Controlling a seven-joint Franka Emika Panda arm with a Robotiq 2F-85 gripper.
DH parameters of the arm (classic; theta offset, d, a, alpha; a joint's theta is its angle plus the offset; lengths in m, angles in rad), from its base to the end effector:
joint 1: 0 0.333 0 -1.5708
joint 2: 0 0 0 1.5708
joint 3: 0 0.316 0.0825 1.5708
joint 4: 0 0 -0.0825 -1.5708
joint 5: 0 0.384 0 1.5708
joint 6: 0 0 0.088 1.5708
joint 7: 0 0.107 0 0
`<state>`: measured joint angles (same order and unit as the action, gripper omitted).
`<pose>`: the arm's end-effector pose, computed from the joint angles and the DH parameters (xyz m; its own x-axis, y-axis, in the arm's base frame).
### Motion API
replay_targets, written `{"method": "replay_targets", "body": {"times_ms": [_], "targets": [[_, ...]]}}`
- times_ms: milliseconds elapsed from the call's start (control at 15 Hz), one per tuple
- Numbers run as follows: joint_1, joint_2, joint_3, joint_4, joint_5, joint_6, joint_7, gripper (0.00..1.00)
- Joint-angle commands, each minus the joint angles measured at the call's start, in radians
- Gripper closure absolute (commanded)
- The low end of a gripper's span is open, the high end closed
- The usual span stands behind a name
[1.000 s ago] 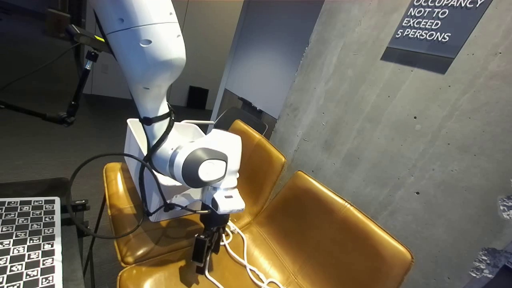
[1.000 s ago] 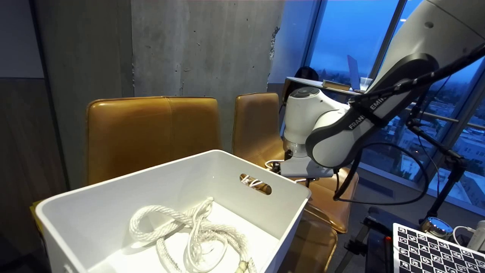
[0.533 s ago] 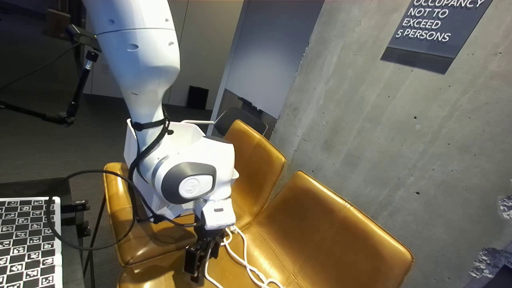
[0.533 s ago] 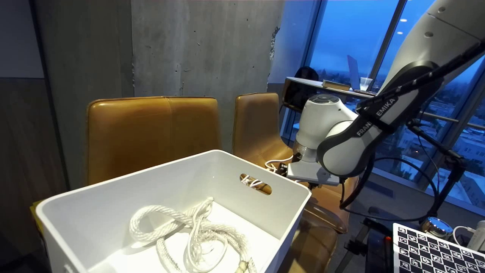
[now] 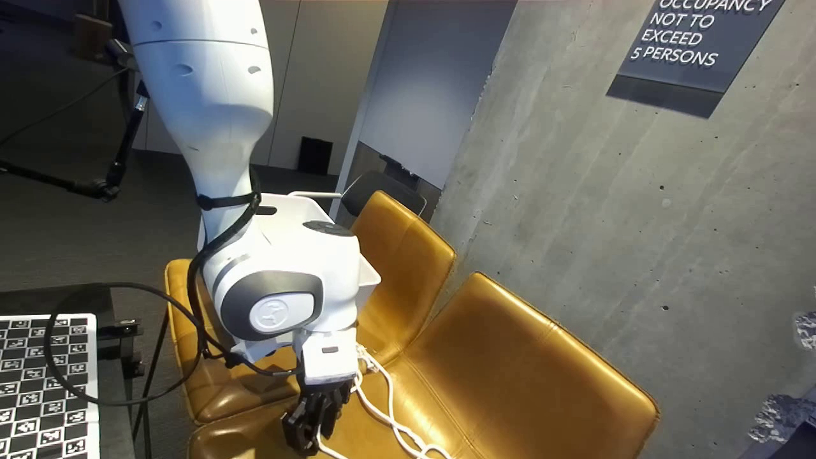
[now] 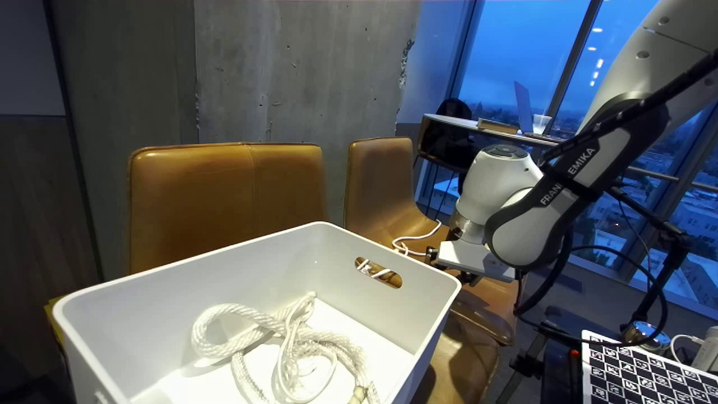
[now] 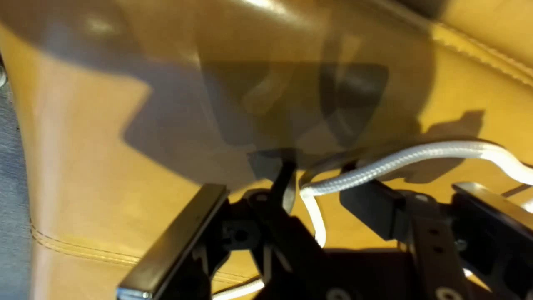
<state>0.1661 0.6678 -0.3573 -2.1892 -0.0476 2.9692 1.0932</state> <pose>0.5448 -0.1116 0.1102 0.3928 -0.8808 0.2644 -0.9123 -0.4094 -0.0087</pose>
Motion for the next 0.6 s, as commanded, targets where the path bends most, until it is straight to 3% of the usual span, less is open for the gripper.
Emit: {"method": "replay_targets", "body": {"times_ms": [0, 67, 267, 533], "targets": [[0.008, -0.025, -0.02, -0.087, 0.045, 0.029, -0.046, 0.95], [0.015, -0.033, -0.028, -0.1, 0.048, 0.03, -0.051, 1.0], [0.062, -0.096, -0.071, -0.147, 0.038, -0.006, -0.057, 0.97], [0.196, -0.274, -0.189, -0.225, -0.02, -0.098, -0.052, 0.97]]}}
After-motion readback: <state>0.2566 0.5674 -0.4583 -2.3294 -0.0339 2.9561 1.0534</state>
